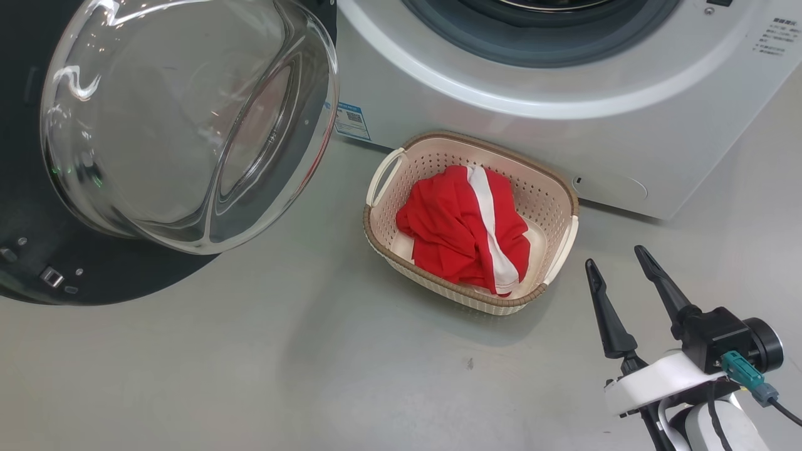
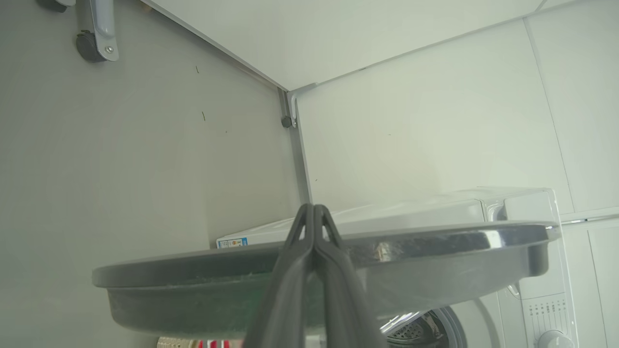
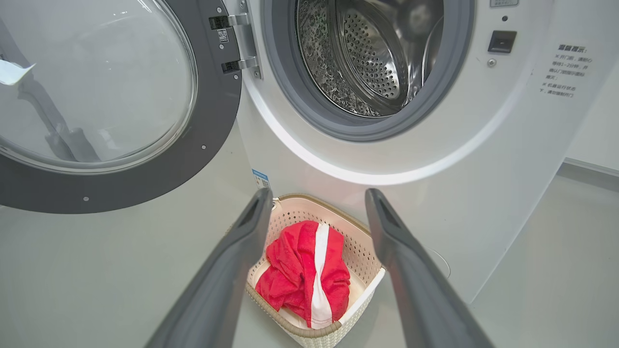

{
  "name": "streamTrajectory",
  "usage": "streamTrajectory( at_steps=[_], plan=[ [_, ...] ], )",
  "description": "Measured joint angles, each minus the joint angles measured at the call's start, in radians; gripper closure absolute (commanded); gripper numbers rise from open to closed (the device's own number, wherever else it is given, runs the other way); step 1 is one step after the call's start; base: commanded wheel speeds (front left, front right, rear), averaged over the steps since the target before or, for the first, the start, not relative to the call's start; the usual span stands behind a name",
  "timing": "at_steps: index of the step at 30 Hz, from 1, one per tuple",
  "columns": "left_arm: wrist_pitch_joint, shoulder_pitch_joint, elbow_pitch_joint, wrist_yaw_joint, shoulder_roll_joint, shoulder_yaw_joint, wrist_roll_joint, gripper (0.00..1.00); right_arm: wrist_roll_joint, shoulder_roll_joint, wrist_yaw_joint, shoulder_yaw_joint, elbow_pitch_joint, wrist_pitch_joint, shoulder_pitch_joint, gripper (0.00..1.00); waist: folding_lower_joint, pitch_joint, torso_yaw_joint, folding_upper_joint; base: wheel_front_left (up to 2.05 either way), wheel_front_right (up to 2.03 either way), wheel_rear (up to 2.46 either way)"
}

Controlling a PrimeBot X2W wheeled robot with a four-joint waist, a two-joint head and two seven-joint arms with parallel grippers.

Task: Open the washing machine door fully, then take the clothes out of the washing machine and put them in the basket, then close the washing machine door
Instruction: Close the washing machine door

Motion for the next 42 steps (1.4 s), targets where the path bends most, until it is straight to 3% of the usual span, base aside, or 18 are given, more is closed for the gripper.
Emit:
streamTrajectory(
  at_steps=[25, 42],
  plan=[
    [0.154, -0.024, 0.09, -0.111, -0.004, -0.016, -0.076, 1.0, 0.002, -0.003, 0.0, -0.001, 0.0, 0.003, -0.003, 0.0, 0.0, -0.012, 0.008, 0.0, 0.0, 0.0, 0.0],
    [0.323, 0.008, 0.016, -0.163, -0.025, -0.083, -0.106, 1.0, 0.006, 0.001, -0.001, -0.002, -0.004, 0.003, -0.003, 0.0, 0.0, -0.004, 0.005, 0.0, 0.0, 0.0, 0.0]
  ],
)
